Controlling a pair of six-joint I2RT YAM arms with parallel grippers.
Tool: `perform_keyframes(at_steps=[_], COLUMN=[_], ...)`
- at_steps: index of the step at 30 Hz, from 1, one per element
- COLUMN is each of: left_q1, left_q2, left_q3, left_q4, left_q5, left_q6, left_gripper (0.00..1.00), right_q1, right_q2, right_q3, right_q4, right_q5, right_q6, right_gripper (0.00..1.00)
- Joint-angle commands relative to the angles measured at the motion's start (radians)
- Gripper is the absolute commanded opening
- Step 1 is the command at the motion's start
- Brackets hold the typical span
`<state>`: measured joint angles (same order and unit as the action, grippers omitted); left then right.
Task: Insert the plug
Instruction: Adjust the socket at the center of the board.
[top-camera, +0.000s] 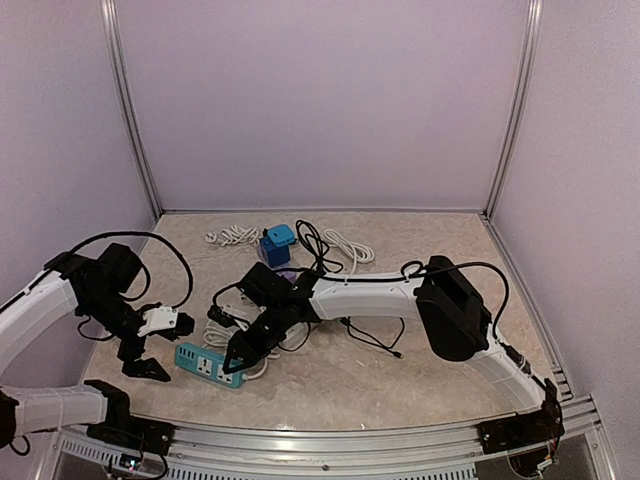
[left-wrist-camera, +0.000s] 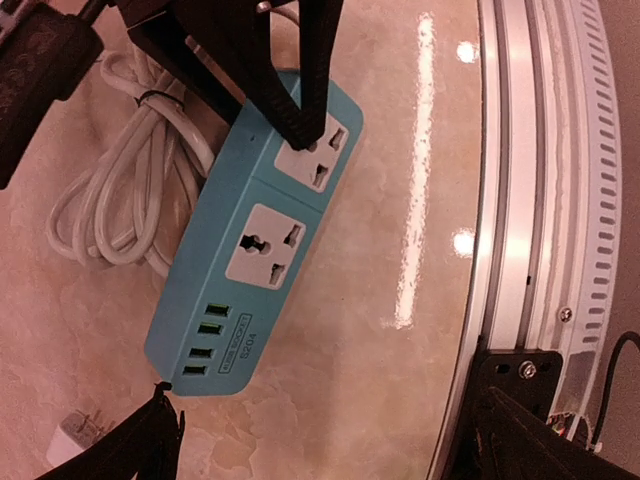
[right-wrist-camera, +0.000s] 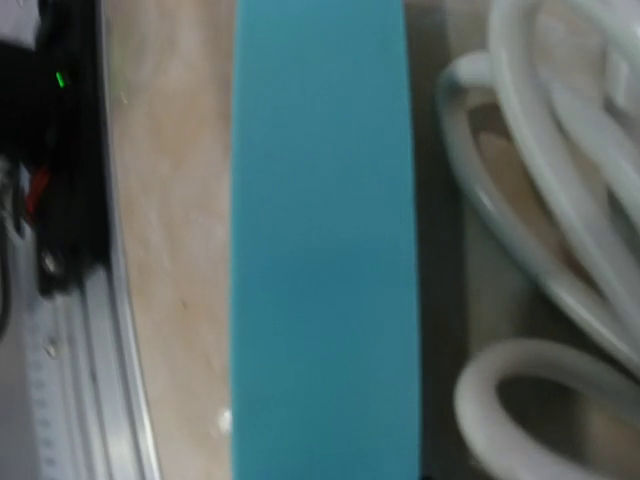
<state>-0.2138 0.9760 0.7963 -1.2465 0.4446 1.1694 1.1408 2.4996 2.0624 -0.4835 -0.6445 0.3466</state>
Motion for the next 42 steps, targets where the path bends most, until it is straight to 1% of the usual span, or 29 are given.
perform_keyframes(at_steps=[1,5,9,12,14,16,17,19,22,23,24,26,27,29,30,31,34,37,38,40,42], left_q1=[-0.105,-0.151,-0.209,-0.219,-0.219,-0.219,-0.219,-0.220,-0.228,-0.231,-0.234,-0.236,-0.237,-0.239,-0.239,-0.239,-0.241,-0.239,-0.239,-0.240,-0.244], left_q2=[0.007,0.046,0.103,0.135,0.147,0.153,0.153,0.156,0.156,0.156,0.156,0.152,0.151,0.145,0.144,0.144,0.141,0.130,0.126,0.116,0.109], left_q3=[-0.070,-0.109,-0.183,-0.224,-0.231,-0.240,-0.246,-0.256,-0.269,-0.273,-0.280,-0.293,-0.299,-0.300,-0.294,-0.287,-0.265,-0.239,-0.229,-0.213,-0.203], left_q4=[0.220,0.337,0.465,0.568,0.589,0.597,0.596,0.590,0.586,0.587,0.586,0.590,0.591,0.575,0.557,0.532,0.437,0.326,0.284,0.209,0.193], left_q5=[-0.171,-0.248,-0.332,-0.368,-0.373,-0.366,-0.361,-0.349,-0.337,-0.336,-0.335,-0.335,-0.337,-0.337,-0.333,-0.327,-0.307,-0.276,-0.258,-0.212,-0.196], left_q6=[-0.071,-0.013,0.061,0.097,0.114,0.126,0.131,0.137,0.135,0.134,0.133,0.132,0.131,0.117,0.112,0.106,0.084,0.078,0.087,0.097,0.078], left_gripper=[0.99,0.99,0.99,0.99,0.99,0.95,0.93,0.83,0.65,0.61,0.60,0.51,0.43,0.35,0.33,0.29,0.20,0.16,0.16,0.16,0.09], right_q1=[-0.024,-0.041,-0.050,-0.050,-0.050,-0.052,-0.053,-0.053,-0.054,-0.055,-0.055,-0.056,-0.056,-0.056,-0.055,-0.055,-0.055,-0.048,-0.044,-0.036,-0.030], right_q2=[0.069,0.097,0.120,0.125,0.124,0.121,0.119,0.116,0.111,0.110,0.109,0.104,0.100,0.090,0.081,0.071,0.022,-0.042,-0.067,-0.130,-0.182], right_q3=[0.025,0.037,0.041,0.042,0.041,0.038,0.037,0.036,0.036,0.035,0.035,0.035,0.035,0.035,0.033,0.030,0.002,-0.031,-0.043,-0.066,-0.086], right_q4=[0.062,0.073,0.085,0.081,0.075,0.072,0.071,0.072,0.082,0.088,0.090,0.091,0.088,0.076,0.070,0.068,0.087,0.104,0.106,0.104,0.096], right_q5=[-0.057,-0.064,-0.081,-0.090,-0.089,-0.086,-0.084,-0.081,-0.086,-0.092,-0.096,-0.091,-0.085,-0.066,-0.058,-0.053,-0.049,-0.030,-0.012,0.027,0.078], right_q6=[0.204,0.241,0.267,0.266,0.263,0.262,0.261,0.260,0.264,0.269,0.272,0.273,0.271,0.263,0.259,0.256,0.249,0.236,0.225,0.204,0.190], right_gripper=[0.00,0.00,0.00,0.00,0.00,0.00,0.00,0.00,0.00,0.00,0.00,0.00,0.00,0.00,0.02,0.07,0.27,0.41,0.44,0.46,0.46])
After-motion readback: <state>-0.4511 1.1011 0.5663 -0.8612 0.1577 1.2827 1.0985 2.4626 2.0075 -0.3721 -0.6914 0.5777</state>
